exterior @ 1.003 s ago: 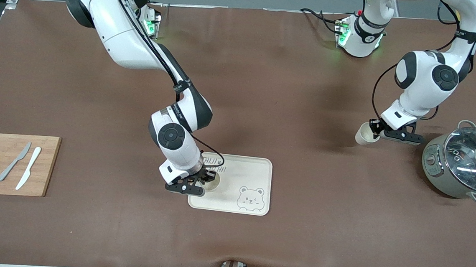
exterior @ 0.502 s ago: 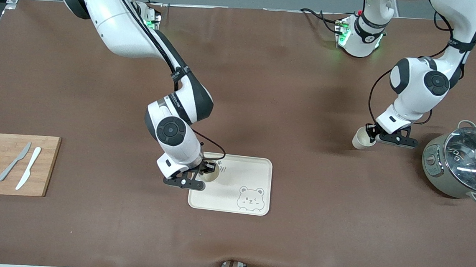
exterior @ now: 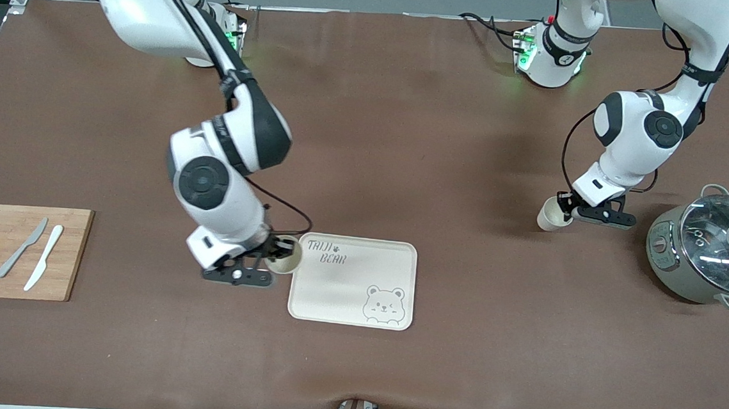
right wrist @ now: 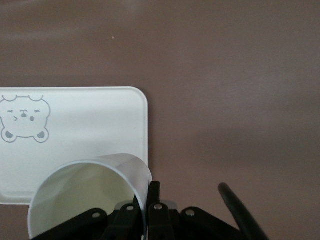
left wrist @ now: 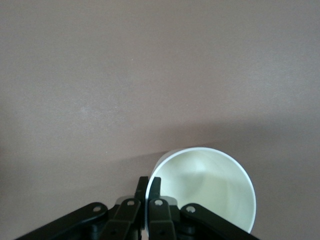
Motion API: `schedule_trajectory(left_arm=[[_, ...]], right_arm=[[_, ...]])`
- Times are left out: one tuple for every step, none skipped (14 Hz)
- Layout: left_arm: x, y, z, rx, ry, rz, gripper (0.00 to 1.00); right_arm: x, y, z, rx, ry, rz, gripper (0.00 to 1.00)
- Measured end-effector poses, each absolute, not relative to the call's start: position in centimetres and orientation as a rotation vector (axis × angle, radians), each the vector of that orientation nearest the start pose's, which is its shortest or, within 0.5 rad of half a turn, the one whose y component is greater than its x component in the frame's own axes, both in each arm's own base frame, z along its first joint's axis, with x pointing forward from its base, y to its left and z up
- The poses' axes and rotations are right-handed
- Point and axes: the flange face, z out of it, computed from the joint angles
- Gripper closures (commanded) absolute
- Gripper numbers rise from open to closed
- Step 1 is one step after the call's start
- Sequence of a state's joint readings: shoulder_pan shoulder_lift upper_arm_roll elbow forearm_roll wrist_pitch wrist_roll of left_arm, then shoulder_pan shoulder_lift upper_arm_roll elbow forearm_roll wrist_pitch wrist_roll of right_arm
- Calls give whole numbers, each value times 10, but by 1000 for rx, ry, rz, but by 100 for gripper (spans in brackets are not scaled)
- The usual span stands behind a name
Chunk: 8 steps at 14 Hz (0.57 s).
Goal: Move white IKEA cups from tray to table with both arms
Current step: 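Carry the cup with the right gripper toward the cutting board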
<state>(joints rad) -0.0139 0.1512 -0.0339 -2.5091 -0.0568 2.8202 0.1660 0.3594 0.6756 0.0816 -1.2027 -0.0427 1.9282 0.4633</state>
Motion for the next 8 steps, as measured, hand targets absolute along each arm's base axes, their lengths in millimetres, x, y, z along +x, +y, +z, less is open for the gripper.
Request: schedule_trajectory(left_arm=[[484,-21,238,-3138,254,-261,100],[484,-22,236,-3138,256,-267,100],[484,-24,234,-3137,261,-274,100],[485,-25,231,-3136,266,-281,100],[485,-27,228,-3137,270,-282,100],[485,-28,225,-3137,273,-284,100],[485,-28,226,-3136,275,-292,100],[485,-29,226,-3135,277,-296,100]], right_arm=[[686,281,393,-3116,23,-54,100],[688,263,393,-3122,9,-40,100],[688,248,390,-3129,-6,-20,100],[686,235,386,-3135,-25,-1,100],[685,224,382,-3139,-45,9,100],[684,212,379,-3140,-65,9,100],[682,199,376,-3141,-85,7,100],[681,186,373,-3141,-103,4,100]])
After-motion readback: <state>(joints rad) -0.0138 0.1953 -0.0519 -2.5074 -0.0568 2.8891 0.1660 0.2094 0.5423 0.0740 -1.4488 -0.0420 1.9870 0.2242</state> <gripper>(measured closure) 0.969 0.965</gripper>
